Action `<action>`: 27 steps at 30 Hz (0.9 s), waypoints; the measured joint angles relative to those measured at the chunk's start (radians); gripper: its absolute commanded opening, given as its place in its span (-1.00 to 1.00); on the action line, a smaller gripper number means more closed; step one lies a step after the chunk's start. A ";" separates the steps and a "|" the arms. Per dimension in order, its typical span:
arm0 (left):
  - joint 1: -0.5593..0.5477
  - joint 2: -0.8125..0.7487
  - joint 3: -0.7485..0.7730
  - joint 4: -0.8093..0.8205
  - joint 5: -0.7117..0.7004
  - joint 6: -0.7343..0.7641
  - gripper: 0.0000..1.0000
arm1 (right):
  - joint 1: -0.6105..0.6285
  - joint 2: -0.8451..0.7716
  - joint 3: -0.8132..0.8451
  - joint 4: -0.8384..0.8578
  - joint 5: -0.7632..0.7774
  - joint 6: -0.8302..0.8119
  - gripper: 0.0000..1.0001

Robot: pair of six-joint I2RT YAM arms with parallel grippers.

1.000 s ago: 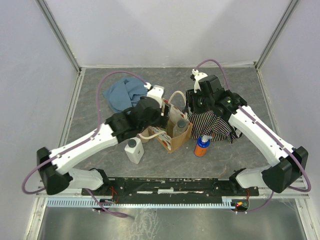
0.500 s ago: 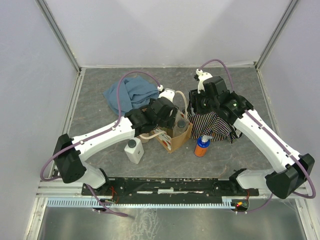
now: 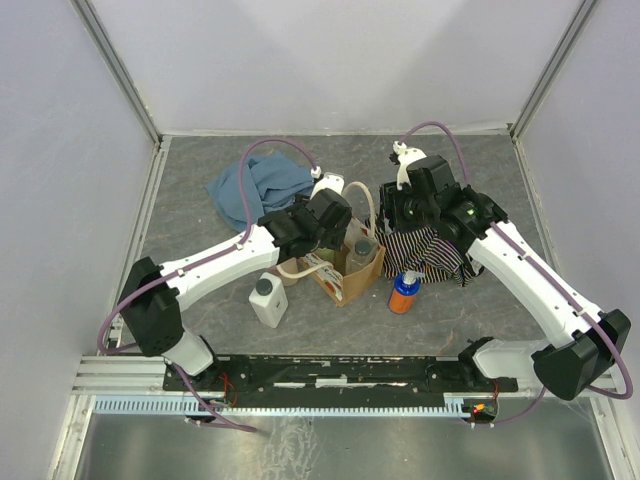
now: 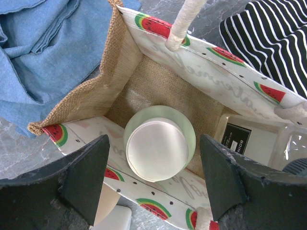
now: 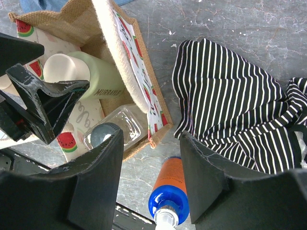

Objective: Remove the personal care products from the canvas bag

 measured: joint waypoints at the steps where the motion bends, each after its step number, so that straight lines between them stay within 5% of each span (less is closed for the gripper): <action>1: 0.003 0.000 0.000 0.002 0.000 -0.004 0.61 | 0.000 0.000 0.000 0.000 0.000 0.000 0.17; 15: 0.014 0.008 -0.006 0.025 0.051 -0.018 0.50 | 0.000 0.000 -0.012 0.000 0.008 0.000 0.16; 27: 0.020 0.029 -0.006 0.022 0.069 -0.020 0.19 | 0.000 0.000 -0.017 0.000 0.010 0.000 0.17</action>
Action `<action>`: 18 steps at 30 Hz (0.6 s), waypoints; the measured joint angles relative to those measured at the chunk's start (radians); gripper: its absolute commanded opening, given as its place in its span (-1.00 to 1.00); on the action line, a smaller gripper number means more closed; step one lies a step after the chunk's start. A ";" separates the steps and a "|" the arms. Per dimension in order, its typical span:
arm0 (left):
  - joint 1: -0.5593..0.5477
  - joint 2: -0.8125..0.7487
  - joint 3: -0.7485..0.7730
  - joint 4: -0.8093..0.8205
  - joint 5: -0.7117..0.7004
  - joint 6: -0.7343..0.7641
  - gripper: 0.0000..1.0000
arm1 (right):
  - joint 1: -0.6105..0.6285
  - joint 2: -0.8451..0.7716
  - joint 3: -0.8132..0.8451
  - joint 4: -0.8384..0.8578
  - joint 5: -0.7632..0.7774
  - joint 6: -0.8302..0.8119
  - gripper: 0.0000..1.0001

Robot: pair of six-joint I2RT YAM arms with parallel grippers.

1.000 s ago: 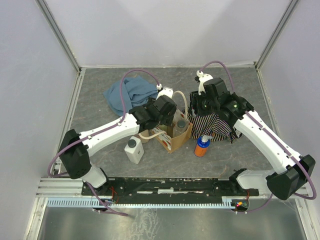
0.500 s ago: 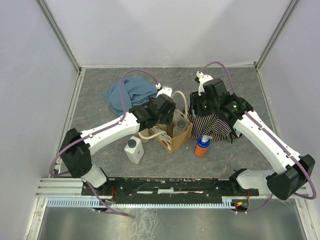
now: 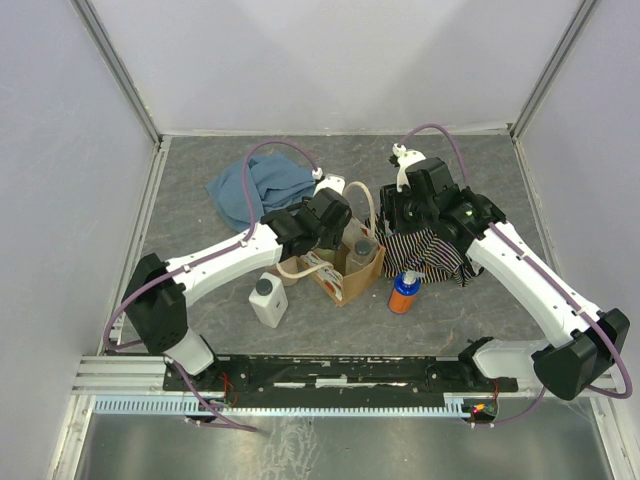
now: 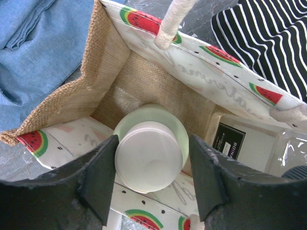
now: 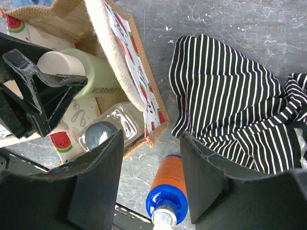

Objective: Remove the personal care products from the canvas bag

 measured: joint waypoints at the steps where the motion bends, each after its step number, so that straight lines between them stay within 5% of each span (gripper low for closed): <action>1: 0.001 0.002 0.000 -0.001 0.000 0.000 0.17 | 0.000 0.000 0.000 0.000 0.000 0.000 0.16; 10: 0.001 0.015 0.018 -0.026 0.000 -0.014 -0.10 | 0.000 0.000 -0.004 0.001 0.001 0.000 0.17; 18: 0.001 0.072 0.159 -0.202 0.008 -0.034 -0.11 | 0.000 0.000 -0.015 0.001 0.001 0.000 0.16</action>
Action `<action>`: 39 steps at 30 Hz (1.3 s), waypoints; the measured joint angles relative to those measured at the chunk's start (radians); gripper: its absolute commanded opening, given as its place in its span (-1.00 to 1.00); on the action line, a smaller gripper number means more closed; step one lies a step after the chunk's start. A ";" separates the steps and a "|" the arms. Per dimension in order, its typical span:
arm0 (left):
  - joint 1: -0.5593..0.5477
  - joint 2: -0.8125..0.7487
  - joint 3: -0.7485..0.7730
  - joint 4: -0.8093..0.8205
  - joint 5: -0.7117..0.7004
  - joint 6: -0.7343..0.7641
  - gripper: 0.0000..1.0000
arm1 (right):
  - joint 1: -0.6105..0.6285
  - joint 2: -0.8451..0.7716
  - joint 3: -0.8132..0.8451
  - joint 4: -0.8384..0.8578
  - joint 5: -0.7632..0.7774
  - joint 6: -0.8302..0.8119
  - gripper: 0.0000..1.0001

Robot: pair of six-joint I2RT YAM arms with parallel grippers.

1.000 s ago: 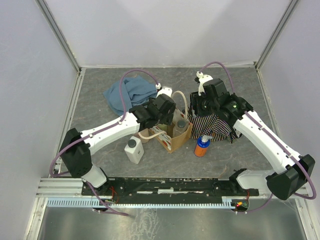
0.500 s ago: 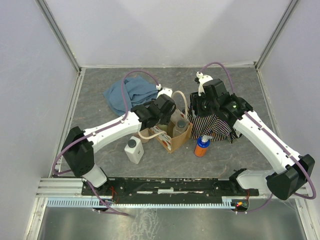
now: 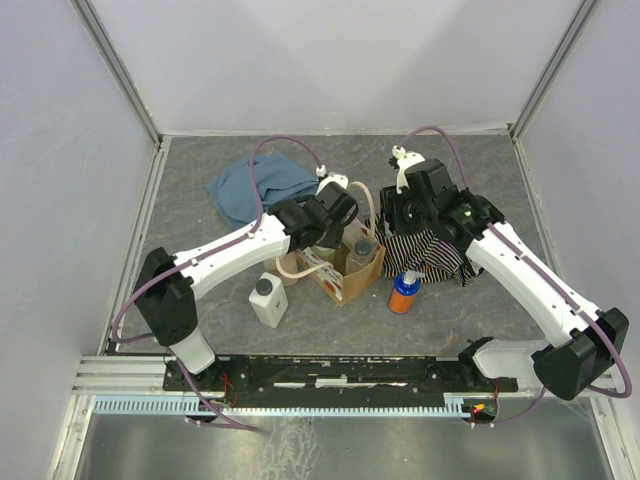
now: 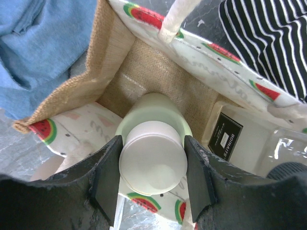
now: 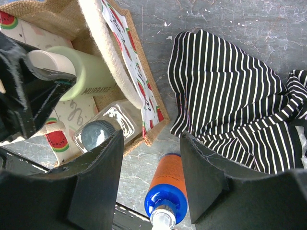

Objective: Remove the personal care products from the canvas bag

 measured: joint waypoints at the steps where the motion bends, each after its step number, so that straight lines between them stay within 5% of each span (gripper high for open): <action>1: 0.000 0.006 0.026 -0.026 -0.001 -0.003 -0.11 | 0.000 0.000 0.000 0.000 0.000 0.000 0.17; 24: -0.002 -0.024 0.613 -0.402 0.069 -0.005 -0.16 | 0.000 0.034 -0.020 0.037 -0.013 0.009 0.17; 39: -0.007 -0.214 0.553 -0.489 0.167 -0.014 -0.21 | 0.000 0.035 -0.020 0.041 -0.040 0.021 0.17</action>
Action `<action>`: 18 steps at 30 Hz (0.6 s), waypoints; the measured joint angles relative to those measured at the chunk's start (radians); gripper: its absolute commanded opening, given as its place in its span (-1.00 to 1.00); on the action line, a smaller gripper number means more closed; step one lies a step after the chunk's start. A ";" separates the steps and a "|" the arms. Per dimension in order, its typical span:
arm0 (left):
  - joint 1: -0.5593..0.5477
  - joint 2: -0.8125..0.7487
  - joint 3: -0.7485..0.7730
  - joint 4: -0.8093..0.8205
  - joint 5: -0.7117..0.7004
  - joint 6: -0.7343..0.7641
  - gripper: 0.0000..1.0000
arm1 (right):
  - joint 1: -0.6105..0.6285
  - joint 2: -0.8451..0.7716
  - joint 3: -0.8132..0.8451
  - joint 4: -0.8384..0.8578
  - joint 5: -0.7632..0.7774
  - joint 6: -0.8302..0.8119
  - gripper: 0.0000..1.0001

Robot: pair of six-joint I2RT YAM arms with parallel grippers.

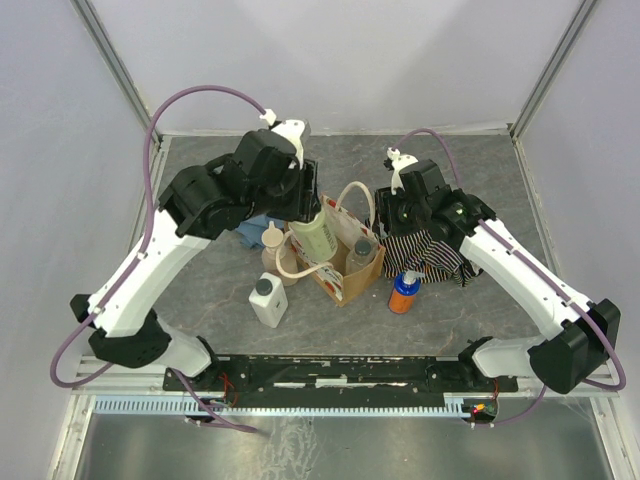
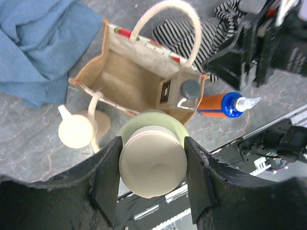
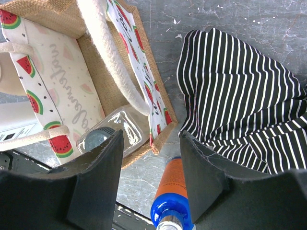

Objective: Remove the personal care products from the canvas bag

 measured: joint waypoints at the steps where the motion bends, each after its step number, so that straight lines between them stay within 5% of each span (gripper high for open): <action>1: 0.000 -0.012 -0.024 0.003 0.006 0.000 -0.22 | 0.000 0.000 0.000 0.000 0.000 0.001 0.17; 18: -0.003 -0.184 -0.637 0.195 0.020 -0.092 -0.37 | 0.000 0.000 0.005 0.003 -0.024 0.026 0.17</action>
